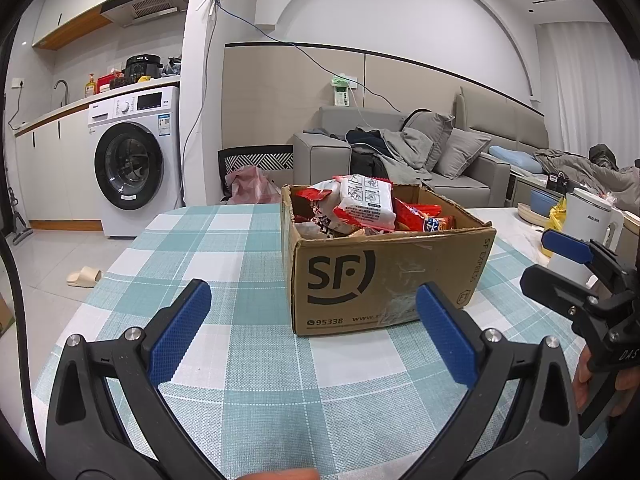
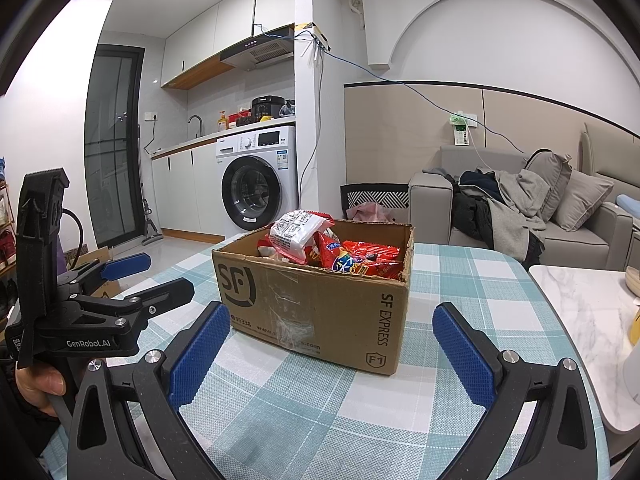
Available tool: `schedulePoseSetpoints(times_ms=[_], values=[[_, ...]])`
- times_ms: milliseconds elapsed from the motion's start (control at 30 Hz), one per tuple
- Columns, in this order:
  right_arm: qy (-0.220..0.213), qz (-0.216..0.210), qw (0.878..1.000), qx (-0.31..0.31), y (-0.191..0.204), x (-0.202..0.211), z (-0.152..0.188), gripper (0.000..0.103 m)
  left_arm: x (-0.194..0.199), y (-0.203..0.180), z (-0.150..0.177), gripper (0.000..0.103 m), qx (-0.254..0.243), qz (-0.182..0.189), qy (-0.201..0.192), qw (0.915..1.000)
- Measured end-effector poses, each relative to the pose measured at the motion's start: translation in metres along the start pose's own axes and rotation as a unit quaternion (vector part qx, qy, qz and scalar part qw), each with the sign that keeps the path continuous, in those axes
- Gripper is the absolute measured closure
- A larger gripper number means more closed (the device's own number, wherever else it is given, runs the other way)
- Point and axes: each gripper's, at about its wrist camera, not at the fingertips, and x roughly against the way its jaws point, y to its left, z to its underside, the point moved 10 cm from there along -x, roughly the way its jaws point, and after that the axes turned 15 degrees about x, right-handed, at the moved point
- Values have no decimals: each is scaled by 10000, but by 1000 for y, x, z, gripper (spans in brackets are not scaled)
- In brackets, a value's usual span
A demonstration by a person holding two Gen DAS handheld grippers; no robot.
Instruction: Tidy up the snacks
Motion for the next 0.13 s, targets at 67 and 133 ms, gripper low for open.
schedulePoseSetpoints(times_ms=[67, 133], values=[[1, 1, 10000, 1, 0, 0, 0, 0, 0, 0, 0, 1, -5, -5, -1, 10000], [-2, 2, 10000, 2, 0, 0, 0, 0, -1, 0, 0, 1, -10, -17, -4, 10000]])
